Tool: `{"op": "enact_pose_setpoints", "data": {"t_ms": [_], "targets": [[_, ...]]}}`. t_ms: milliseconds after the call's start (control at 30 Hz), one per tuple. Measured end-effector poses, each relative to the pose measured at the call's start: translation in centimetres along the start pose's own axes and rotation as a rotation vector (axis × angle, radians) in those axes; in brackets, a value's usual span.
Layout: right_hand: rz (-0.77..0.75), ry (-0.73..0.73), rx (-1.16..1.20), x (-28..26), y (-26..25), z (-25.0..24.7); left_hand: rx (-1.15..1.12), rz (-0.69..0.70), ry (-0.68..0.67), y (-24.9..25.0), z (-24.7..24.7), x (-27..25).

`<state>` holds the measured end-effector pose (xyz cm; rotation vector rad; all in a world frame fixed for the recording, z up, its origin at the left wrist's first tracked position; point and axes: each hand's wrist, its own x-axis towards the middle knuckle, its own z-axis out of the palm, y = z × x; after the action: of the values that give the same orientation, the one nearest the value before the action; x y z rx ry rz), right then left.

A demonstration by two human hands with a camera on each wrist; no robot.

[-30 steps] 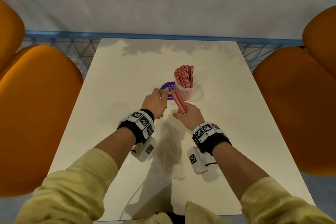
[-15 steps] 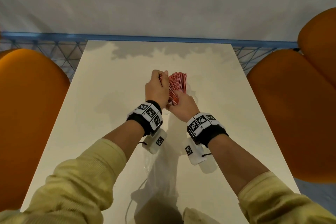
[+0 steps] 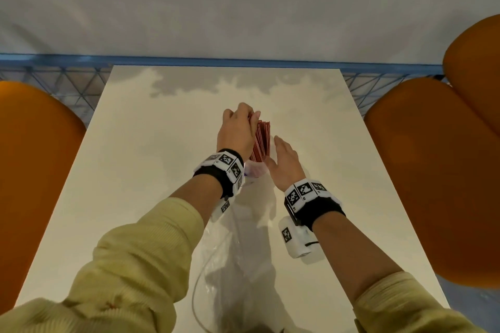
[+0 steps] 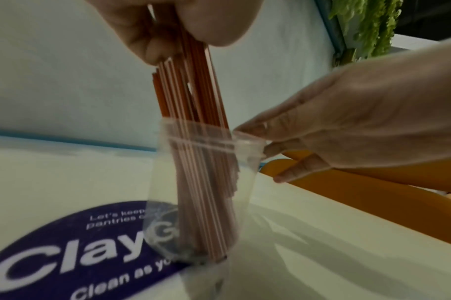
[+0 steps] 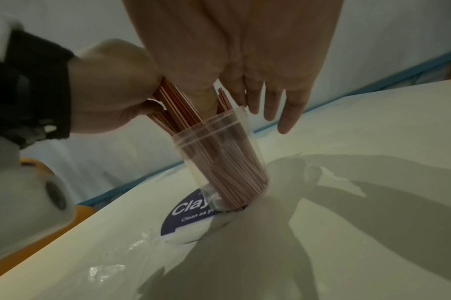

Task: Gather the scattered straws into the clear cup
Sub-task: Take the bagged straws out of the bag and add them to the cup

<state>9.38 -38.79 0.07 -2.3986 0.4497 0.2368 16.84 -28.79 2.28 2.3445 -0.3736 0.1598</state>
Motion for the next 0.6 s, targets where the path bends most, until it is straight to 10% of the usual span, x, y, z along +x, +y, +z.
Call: {"op": "enact_pose_setpoints", "data": {"t_ms": [433,600], "targets": [[-0.028,-0.011,-0.037,0.2,0.3,0.2,0.545,0.198,-0.414,-1.8,0.9,-0.7],[-0.009,-0.005,-0.011,0.4,0.3,0.4,0.369,0.176,-0.512,-1.9,-0.6,0.0]]}}
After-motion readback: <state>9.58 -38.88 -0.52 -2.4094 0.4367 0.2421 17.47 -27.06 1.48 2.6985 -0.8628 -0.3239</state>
